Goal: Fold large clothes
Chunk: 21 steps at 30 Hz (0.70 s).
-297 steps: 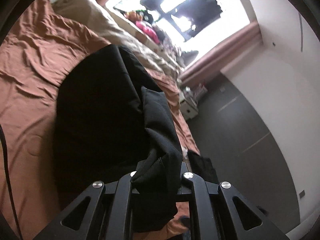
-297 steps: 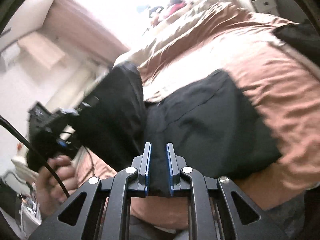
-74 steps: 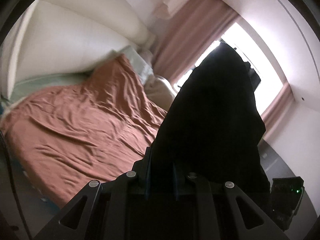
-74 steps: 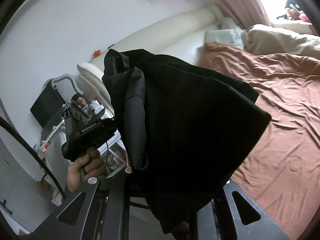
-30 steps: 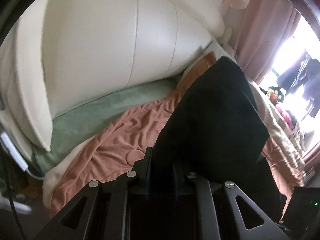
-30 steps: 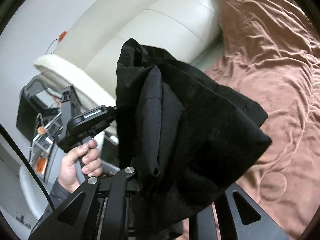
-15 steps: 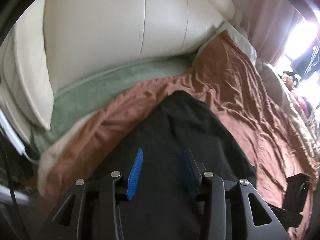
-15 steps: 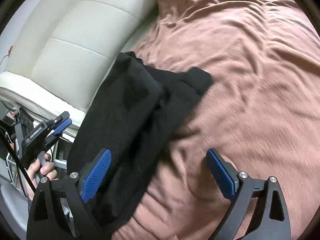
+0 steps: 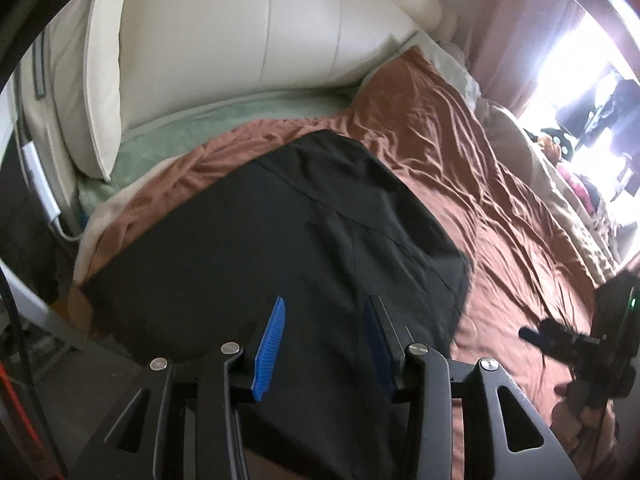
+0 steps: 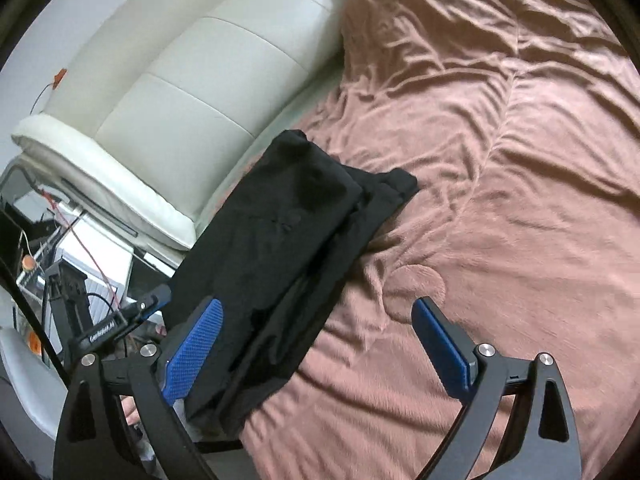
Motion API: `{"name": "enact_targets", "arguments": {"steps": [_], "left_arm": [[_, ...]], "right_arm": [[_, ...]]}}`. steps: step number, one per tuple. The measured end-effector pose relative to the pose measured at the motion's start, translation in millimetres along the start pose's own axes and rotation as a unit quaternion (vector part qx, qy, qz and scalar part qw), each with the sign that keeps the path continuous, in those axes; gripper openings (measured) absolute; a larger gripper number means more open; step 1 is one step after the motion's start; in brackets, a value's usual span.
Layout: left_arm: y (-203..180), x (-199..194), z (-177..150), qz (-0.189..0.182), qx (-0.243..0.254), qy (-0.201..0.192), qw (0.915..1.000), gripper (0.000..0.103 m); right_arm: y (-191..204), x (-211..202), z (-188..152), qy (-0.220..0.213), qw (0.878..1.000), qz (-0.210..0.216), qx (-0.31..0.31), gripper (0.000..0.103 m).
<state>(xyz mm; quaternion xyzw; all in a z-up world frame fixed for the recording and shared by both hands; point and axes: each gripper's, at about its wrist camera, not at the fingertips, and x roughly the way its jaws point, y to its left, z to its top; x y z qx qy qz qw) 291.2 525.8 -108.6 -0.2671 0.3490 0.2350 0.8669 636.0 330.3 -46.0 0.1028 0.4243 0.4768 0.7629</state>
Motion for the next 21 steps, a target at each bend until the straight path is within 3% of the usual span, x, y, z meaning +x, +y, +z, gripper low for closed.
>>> {"name": "enact_targets", "arguments": {"steps": [4,6,8,12,15,18,21], "left_arm": [[-10,-23,-16,-0.012,0.003,-0.014,0.9998,0.044],[-17,-37,-24,-0.014,0.009,-0.020,0.9997,0.052],[-26,-52,-32,-0.012,0.019,-0.033,0.9992,0.069],[-44,-80,-45,-0.017,0.036,-0.054,0.9978,0.078],[-56,-100,-58,-0.015,0.049,-0.064,0.9966,0.083],[-66,-119,-70,-0.021,0.058,-0.076,0.9952,0.084],[-76,-139,-82,-0.024,0.066,-0.092,0.9933,0.095]], "right_arm": [[7,-32,-3,-0.005,1.000,-0.024,-0.018,0.095],[12,-60,-8,-0.011,0.999,-0.040,-0.034,0.095],[17,-82,-13,-0.016,0.997,-0.055,-0.050,0.095],[26,-125,-24,-0.029,0.993,-0.089,-0.071,0.096],[37,-160,-40,-0.051,0.987,-0.122,-0.087,0.103],[45,-189,-55,-0.066,0.985,-0.132,-0.088,0.103],[49,-214,-73,-0.076,0.984,-0.137,-0.083,0.103]]}}
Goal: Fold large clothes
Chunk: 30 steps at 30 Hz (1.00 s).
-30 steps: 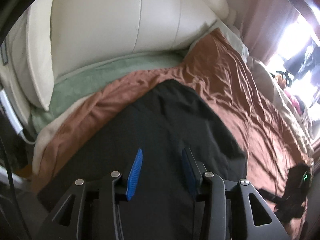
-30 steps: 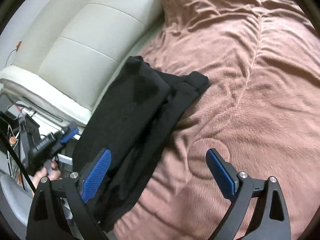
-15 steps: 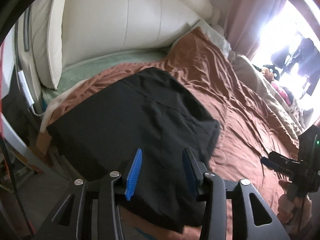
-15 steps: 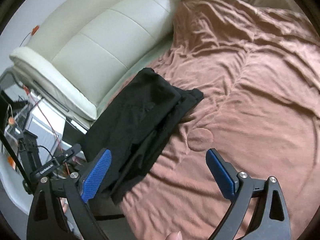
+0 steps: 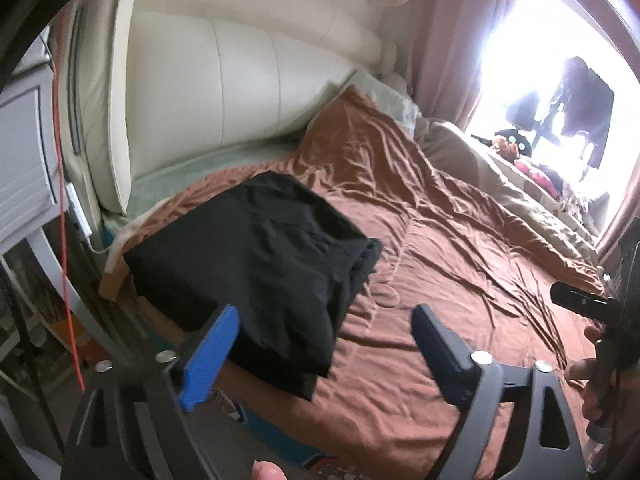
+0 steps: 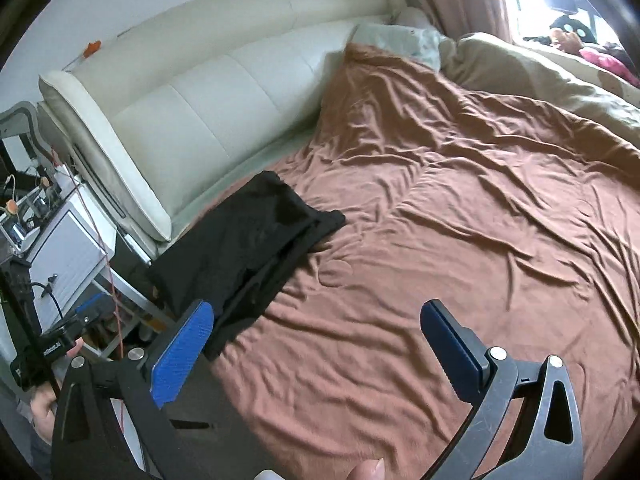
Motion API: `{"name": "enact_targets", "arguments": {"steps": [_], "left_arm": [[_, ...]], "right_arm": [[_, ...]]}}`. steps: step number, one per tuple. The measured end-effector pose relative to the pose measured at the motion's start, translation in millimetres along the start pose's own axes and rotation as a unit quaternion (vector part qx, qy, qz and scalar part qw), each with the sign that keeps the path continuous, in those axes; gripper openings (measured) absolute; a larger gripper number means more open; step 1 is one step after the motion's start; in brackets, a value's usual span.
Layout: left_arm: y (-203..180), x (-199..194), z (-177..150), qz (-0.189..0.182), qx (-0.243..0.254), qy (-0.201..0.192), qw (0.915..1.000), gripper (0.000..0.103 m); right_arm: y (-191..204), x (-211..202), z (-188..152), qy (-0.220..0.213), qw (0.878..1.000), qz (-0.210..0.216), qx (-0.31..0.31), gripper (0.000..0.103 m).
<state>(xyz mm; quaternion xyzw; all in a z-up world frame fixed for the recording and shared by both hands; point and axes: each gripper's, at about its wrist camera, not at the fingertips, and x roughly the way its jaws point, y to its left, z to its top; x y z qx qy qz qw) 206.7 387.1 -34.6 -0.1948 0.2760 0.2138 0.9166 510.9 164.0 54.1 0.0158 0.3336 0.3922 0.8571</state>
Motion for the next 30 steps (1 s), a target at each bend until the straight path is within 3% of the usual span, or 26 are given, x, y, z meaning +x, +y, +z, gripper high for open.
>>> {"name": "enact_targets", "arguments": {"steps": [2,13,19,30], "left_arm": [[-7,-13,-3,-0.003,0.008,-0.009,0.9999,0.103],[-41,-69,-23,-0.035,0.043,-0.038,0.9977,0.103],[-62,-99,-44,-0.059,0.058,-0.047,0.9954,0.103],[-84,-151,-87,-0.088,0.088,-0.065,0.9901,0.102]], "right_arm": [[-2,-21,-10,-0.006,1.000,-0.008,0.004,0.103],[-5,-120,-61,-0.056,0.997,-0.048,0.011,0.103],[4,-166,-100,-0.081,0.993,-0.090,-0.005,0.103],[16,-242,-175,-0.119,0.986,-0.121,0.003,0.103]]}}
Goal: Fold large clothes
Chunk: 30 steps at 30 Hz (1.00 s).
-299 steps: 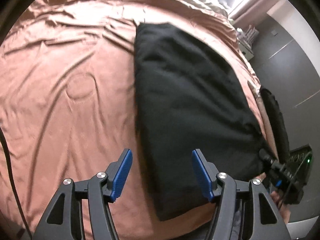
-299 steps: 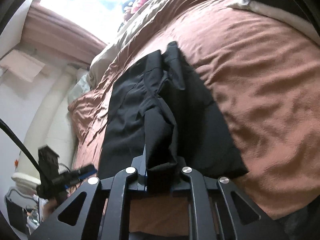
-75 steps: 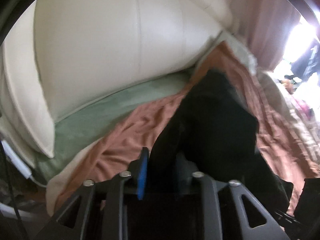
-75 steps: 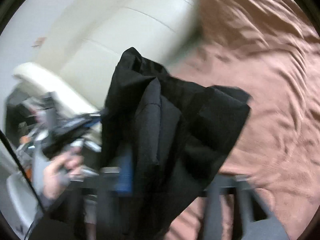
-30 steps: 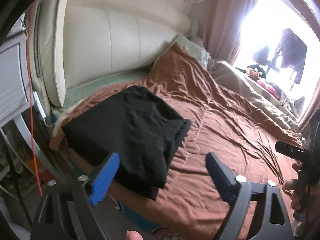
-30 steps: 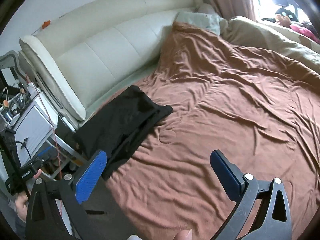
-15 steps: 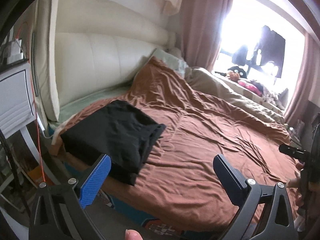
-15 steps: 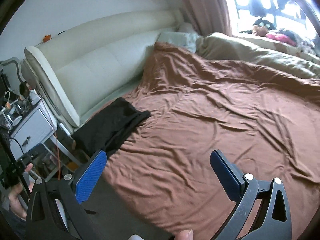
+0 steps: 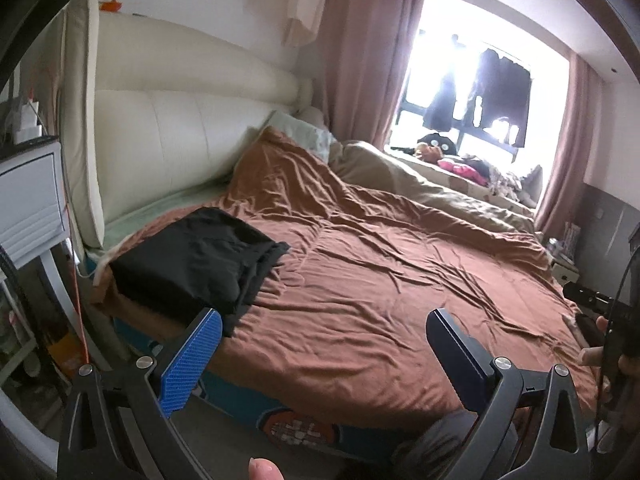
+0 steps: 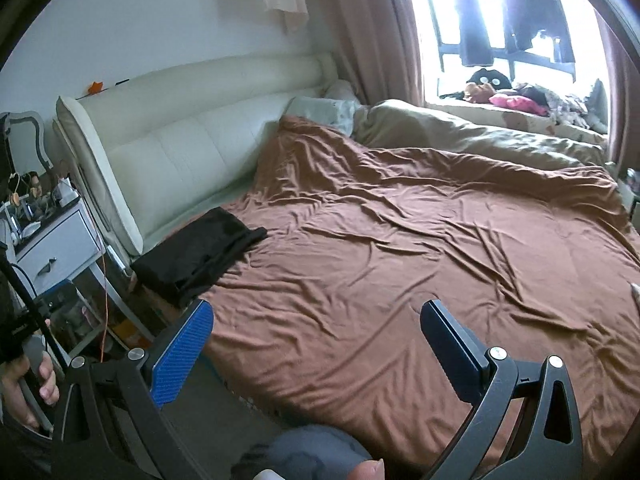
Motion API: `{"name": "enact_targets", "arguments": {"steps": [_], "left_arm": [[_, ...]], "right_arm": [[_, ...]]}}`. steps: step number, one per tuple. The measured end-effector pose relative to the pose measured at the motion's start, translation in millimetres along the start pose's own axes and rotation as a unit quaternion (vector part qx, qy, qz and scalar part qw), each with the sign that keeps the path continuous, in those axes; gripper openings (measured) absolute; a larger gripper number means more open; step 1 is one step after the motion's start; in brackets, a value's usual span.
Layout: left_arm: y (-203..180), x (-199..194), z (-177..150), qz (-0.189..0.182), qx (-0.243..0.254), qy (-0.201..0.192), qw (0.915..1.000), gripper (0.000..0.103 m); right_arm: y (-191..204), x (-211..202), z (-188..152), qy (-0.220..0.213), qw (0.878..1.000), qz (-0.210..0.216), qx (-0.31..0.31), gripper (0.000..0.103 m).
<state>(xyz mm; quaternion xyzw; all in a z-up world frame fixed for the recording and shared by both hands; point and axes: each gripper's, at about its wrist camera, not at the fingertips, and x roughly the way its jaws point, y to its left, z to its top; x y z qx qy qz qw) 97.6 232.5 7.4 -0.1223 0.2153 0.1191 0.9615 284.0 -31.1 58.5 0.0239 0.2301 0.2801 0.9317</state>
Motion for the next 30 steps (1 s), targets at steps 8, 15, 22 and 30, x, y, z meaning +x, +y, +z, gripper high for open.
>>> {"name": "enact_targets", "arguments": {"steps": [8,15,22,30], "left_arm": [[-25,-31,-26,-0.025,0.013,-0.006,0.9996,0.103],[-50,-51,-52,-0.040,0.022,-0.013,0.9989,0.103],[-79,-65,-78,-0.048,0.046,-0.020,0.9976,0.103],[-102,-68,-95,-0.067,0.056,-0.024,0.9959,0.103]], "right_arm": [[-8,-47,-41,-0.020,1.000,-0.021,0.008,0.103],[-13,-83,-73,-0.043,0.996,-0.073,0.007,0.103],[-6,-99,-98,-0.052,0.994,-0.100,0.013,0.103],[-5,-96,-113,-0.042,0.994,-0.097,0.024,0.103]]}}
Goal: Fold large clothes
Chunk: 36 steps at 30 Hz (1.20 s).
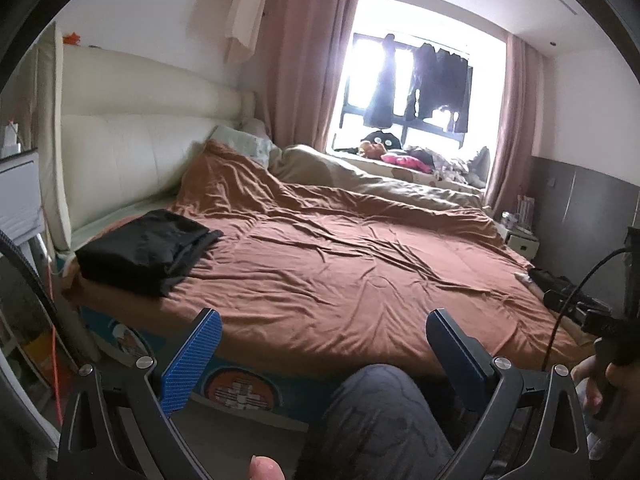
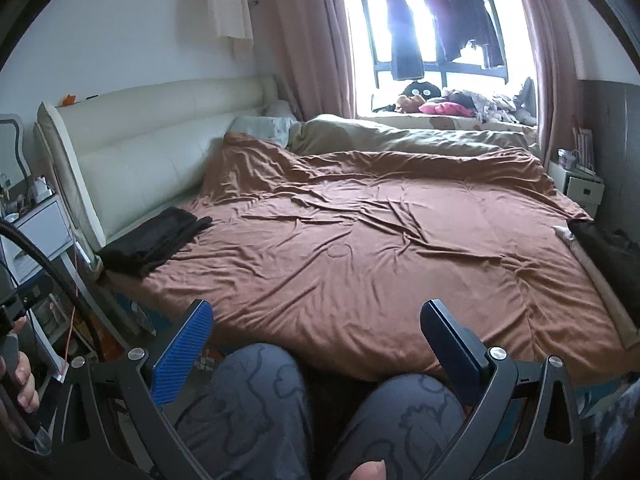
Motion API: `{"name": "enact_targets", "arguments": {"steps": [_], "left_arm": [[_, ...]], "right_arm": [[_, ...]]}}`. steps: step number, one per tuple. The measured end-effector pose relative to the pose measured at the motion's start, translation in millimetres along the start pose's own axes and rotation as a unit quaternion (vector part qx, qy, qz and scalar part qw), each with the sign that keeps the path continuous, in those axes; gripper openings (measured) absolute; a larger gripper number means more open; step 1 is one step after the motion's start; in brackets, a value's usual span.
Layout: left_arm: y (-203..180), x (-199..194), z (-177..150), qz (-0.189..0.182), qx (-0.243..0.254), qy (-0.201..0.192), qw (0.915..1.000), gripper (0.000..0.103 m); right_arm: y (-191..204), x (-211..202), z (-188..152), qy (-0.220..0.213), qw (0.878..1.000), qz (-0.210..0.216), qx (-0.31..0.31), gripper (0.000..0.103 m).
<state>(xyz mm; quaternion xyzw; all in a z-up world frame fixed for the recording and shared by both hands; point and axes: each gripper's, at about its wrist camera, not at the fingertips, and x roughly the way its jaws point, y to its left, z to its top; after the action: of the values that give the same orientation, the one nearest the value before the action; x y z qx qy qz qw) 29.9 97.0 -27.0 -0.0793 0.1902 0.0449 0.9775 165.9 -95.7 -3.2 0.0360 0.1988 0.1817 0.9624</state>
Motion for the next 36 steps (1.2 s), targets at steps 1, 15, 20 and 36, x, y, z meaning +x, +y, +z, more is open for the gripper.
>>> {"name": "enact_targets", "arguments": {"steps": [1,15,20,36], "left_arm": [[-2,1,-1,0.000,0.002,0.001,1.0000,0.103],[-10,2,-5,0.000,0.004,0.001,1.0000,0.103],[-18,-2,-4,-0.002,0.007,-0.006,1.0000,0.103],[-22,-2,-5,-0.005,0.009,-0.004,0.9999,0.102]], "right_arm": [[0,0,0,-0.001,1.000,0.000,0.000,0.103],[-2,1,-14,-0.004,1.000,-0.015,0.010,0.103],[-6,-3,-15,-0.007,1.000,-0.021,0.011,0.103],[-16,-3,-14,-0.011,1.000,-0.024,0.011,0.103]]}}
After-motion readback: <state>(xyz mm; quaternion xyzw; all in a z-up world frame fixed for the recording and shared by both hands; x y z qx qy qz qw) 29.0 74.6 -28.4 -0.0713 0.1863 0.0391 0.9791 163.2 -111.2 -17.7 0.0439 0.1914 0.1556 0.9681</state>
